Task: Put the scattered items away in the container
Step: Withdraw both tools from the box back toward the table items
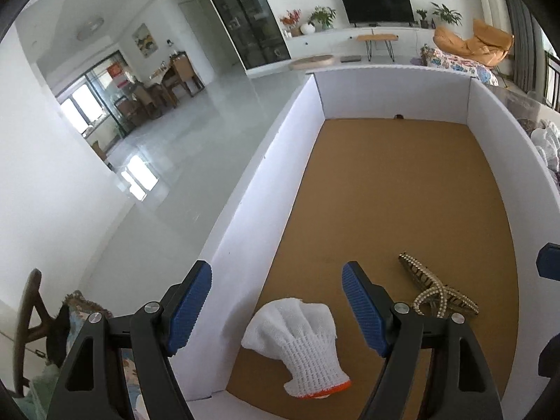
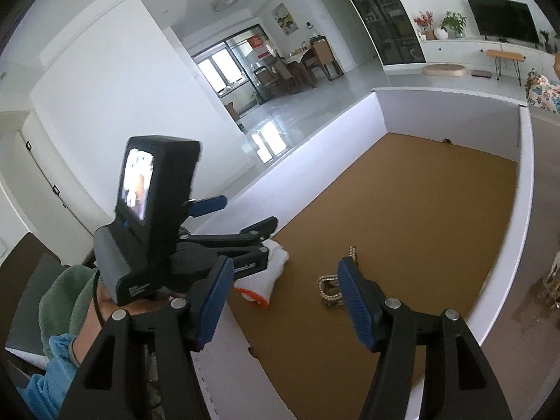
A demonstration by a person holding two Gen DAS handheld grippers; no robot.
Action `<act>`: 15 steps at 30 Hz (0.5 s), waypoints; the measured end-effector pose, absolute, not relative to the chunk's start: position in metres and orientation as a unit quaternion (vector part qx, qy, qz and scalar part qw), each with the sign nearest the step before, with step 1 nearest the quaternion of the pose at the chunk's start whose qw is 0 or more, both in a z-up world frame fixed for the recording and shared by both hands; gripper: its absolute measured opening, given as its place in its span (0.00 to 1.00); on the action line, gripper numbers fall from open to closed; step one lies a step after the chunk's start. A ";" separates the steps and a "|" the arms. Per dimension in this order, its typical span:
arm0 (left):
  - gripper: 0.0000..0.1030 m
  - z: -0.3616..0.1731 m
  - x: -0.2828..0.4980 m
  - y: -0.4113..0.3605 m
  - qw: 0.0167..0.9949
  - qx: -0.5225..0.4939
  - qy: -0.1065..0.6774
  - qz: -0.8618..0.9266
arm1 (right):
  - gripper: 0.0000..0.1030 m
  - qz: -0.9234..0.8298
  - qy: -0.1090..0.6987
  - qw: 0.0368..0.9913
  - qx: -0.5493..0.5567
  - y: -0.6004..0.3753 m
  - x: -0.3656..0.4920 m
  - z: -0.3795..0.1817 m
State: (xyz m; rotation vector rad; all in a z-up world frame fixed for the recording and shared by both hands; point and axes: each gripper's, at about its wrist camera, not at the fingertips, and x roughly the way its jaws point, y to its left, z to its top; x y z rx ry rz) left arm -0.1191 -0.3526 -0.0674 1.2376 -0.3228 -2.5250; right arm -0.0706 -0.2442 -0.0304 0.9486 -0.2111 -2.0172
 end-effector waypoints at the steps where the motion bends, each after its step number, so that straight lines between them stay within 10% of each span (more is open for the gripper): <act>1: 0.74 -0.069 -0.122 -0.350 0.155 0.437 -0.115 -0.878 | 0.61 -0.808 -0.088 0.438 0.383 -0.243 -0.069 -0.031; 9: 0.77 -0.067 -0.117 -0.341 0.171 0.420 -0.074 -0.888 | 0.61 -0.827 -0.100 0.440 0.335 -0.218 -0.051 -0.010; 15: 1.00 -0.039 -0.096 -0.317 0.184 0.381 -0.083 -0.902 | 0.61 -0.861 -0.109 0.405 0.289 -0.166 -0.046 0.003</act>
